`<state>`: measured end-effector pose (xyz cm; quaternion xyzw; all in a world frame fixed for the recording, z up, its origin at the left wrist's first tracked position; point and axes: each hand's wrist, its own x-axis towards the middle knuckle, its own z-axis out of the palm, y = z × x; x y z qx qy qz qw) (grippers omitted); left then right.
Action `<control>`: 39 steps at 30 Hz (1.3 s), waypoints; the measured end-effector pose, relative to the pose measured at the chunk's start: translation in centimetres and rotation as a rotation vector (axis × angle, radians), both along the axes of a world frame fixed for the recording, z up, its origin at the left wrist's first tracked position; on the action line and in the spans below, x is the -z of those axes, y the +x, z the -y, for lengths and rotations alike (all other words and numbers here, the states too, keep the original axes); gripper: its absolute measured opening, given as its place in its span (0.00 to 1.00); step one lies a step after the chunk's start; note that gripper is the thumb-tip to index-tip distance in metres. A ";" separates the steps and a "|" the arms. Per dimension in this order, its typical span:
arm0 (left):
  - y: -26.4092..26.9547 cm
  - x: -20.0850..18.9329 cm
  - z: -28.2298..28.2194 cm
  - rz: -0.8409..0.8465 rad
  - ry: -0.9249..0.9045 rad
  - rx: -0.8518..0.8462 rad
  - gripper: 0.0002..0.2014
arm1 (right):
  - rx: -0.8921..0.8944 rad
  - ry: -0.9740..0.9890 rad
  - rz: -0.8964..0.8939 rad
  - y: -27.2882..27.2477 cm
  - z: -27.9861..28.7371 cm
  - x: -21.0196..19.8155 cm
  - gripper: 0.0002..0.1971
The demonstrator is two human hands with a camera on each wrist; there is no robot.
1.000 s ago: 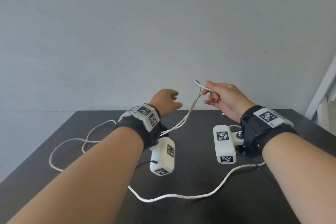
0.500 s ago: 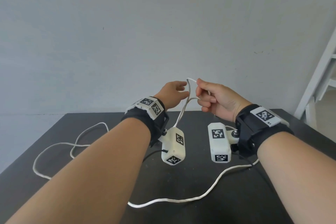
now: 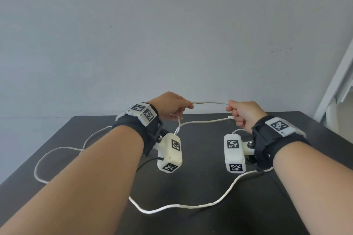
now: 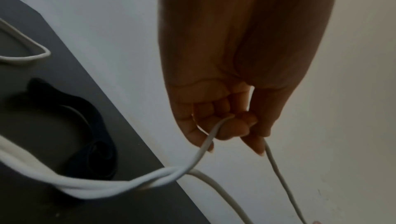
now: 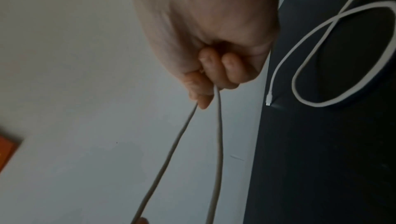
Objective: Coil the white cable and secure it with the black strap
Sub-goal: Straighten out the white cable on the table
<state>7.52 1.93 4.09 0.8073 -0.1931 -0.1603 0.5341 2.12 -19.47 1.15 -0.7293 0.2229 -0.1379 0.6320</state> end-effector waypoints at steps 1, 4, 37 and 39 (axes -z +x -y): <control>0.0 0.2 -0.1 -0.007 -0.027 -0.013 0.09 | 0.012 -0.043 -0.028 0.0 0.0 0.2 0.17; -0.1 0.1 -0.2 0.074 -0.045 -0.090 0.09 | 0.049 -0.455 -0.103 0.2 -0.5 0.0 0.12; 0.8 2.8 -4.0 0.153 0.183 0.017 0.10 | 0.007 -0.935 0.011 0.7 -1.0 -0.5 0.09; 1.3 3.2 -5.3 0.115 0.143 -0.038 0.11 | 0.069 -0.911 -0.075 -0.1 0.4 -0.7 0.09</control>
